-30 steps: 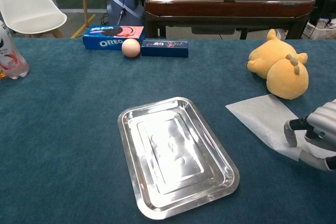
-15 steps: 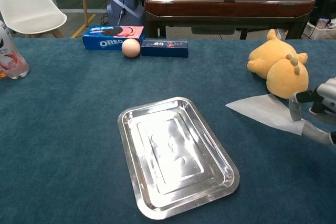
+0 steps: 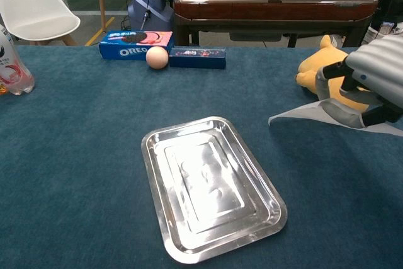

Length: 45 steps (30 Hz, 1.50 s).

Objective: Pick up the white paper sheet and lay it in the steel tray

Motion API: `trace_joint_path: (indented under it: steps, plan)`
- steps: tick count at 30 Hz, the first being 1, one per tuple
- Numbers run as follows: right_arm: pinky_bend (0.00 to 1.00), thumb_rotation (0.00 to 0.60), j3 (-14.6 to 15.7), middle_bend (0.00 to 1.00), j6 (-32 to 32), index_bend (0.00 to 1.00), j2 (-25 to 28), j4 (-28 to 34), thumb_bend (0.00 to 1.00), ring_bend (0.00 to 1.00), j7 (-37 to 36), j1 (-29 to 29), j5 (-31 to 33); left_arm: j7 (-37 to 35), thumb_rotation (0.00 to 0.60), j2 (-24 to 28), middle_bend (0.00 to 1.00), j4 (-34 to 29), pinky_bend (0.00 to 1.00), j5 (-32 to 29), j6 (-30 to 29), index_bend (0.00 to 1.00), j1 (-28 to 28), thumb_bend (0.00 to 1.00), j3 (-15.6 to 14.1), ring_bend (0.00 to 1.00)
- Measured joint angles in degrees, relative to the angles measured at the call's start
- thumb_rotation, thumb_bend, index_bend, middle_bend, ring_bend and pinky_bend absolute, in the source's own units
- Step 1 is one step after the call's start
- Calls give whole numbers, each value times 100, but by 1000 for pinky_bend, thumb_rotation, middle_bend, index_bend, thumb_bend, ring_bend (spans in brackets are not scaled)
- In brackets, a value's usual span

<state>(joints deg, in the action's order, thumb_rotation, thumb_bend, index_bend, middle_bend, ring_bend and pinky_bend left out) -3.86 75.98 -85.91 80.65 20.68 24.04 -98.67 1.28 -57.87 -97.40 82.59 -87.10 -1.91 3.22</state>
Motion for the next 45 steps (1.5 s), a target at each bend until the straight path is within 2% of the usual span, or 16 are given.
trace_joint_path:
  steps: [12, 21, 35, 39, 45]
  plan:
    - [1000, 600, -379, 1000, -518, 609, -190, 239, 489, 1000, 601, 592, 136, -27, 600, 22, 346, 4, 378, -27, 18, 387, 6, 355, 3, 237]
    - [1000, 600, -588, 1000, -807, 620, -548, 191, 491, 1000, 862, 1050, 219, -84, 600, 54, 346, 7, 378, -38, 12, 387, 20, 355, 7, 237]
    - [1000, 600, -859, 1000, -306, 636, -849, 88, 493, 1000, 1089, 1176, 327, -124, 600, 83, 346, 2, 378, -20, -20, 387, 48, 355, 4, 237]
    - [1000, 600, -866, 1000, -178, 640, -975, 69, 496, 1000, 1005, 1244, 245, -100, 600, 74, 346, 1, 378, -20, 1, 387, 39, 355, 0, 237]
    - [1000, 600, -790, 1000, -323, 641, -1129, 22, 496, 1000, 1023, 1446, 152, -79, 600, 75, 346, -5, 378, -49, 32, 387, 33, 355, 0, 237]
